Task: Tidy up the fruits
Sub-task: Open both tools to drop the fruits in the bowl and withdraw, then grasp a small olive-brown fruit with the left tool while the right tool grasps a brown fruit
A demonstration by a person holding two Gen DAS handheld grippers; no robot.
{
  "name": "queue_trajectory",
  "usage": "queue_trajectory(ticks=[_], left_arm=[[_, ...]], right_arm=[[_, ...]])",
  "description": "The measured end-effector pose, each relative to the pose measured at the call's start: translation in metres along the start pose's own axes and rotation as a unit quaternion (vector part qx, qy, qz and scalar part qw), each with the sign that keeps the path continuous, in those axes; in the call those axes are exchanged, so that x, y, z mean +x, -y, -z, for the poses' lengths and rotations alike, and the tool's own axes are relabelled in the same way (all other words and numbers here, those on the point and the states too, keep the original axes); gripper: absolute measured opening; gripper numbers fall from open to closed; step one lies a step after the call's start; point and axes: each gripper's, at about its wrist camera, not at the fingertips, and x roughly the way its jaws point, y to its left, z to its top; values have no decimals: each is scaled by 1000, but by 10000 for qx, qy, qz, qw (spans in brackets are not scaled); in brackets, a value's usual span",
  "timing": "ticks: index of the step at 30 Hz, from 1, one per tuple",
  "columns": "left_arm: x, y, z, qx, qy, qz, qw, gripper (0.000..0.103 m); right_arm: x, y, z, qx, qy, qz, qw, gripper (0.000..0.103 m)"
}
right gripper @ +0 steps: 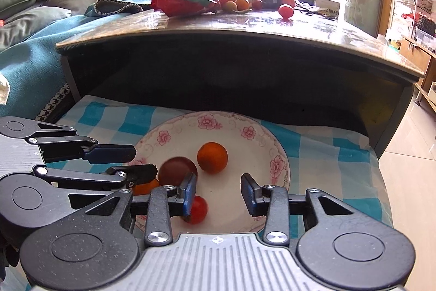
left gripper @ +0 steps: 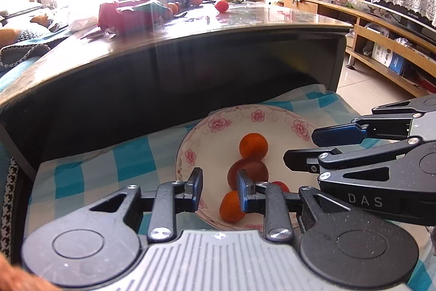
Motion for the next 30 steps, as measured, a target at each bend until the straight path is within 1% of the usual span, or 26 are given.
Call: queue_trajectory(ticks=[4,7,13,20,25,30], left_arm=[[-16,-1,-3,22,90,-2,10000,36],[-28,-4,-2,-53,138,11,9999,36],[-57,-8,13,-162,123,86,9998,36],[-81,-9,44,-209,-123,153,9996,36],[-89,-8,68,-216,-418,131,9988,36],[-89,-8,92,-353,-749,134,9965,36]], right_arm=[[-10,-3,-2,16,68,-11,10000,33],[-19,-6,-4,7,101,-16,9999,33],[-39,-11,3,-18,55,-25,10000,33],[-53,-23,16,-60,-100,-53,9999,33],[-60,-30,28,-23,-296,-160,9994,33],[-71,-41,43,-46,-525,-249,9983,33]])
